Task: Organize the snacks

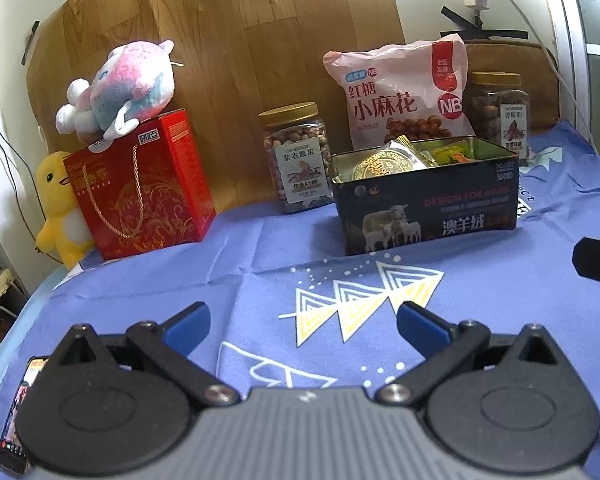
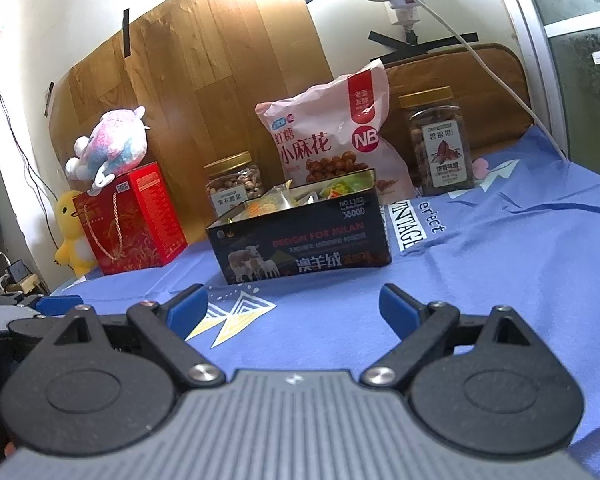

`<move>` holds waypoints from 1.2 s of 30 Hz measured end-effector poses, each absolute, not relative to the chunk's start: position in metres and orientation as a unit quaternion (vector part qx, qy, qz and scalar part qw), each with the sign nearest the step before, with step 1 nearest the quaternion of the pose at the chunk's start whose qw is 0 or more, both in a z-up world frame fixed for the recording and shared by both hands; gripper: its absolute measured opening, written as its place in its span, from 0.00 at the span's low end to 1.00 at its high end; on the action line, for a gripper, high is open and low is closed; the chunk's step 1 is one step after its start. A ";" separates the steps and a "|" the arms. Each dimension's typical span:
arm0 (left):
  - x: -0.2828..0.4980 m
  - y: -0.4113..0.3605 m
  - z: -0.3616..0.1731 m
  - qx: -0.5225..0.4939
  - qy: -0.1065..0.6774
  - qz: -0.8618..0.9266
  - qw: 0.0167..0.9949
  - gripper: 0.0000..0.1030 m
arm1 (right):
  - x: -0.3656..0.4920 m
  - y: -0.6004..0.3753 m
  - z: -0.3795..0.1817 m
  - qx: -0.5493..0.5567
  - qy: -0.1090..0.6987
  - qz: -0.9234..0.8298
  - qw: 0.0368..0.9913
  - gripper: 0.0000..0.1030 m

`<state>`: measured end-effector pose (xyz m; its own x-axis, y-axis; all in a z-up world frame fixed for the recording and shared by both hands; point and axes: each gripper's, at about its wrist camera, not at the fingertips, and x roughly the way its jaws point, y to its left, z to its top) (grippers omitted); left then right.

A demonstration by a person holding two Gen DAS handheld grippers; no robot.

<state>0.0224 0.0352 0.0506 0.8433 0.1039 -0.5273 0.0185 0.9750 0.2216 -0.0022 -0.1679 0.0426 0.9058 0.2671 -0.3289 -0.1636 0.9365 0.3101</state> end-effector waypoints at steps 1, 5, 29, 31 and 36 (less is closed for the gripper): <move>0.023 0.035 0.050 0.110 0.278 0.025 0.954 1.00 | -0.003 -0.168 0.043 0.139 0.185 0.110 0.967 0.92; 0.026 0.038 0.050 0.100 0.289 0.036 0.951 1.00 | -0.005 -0.169 0.044 0.139 0.177 0.105 0.969 0.92; 0.035 0.033 0.038 0.139 0.302 0.065 0.941 1.00 | -0.006 -0.176 0.041 0.154 0.176 0.094 0.968 0.92; 0.035 0.032 0.037 0.143 0.304 0.065 0.940 1.00 | -0.006 -0.177 0.040 0.156 0.177 0.094 0.967 0.92; 0.037 0.029 0.035 0.148 0.309 0.065 0.937 1.00 | -0.005 -0.179 0.037 0.162 0.180 0.093 0.966 0.92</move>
<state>0.0372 0.0292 0.0347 0.8002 0.2142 -0.5602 -0.0312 0.9477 0.3178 -0.0049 -0.1795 0.0372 0.9179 0.2383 -0.3172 -0.1221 0.9303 0.3458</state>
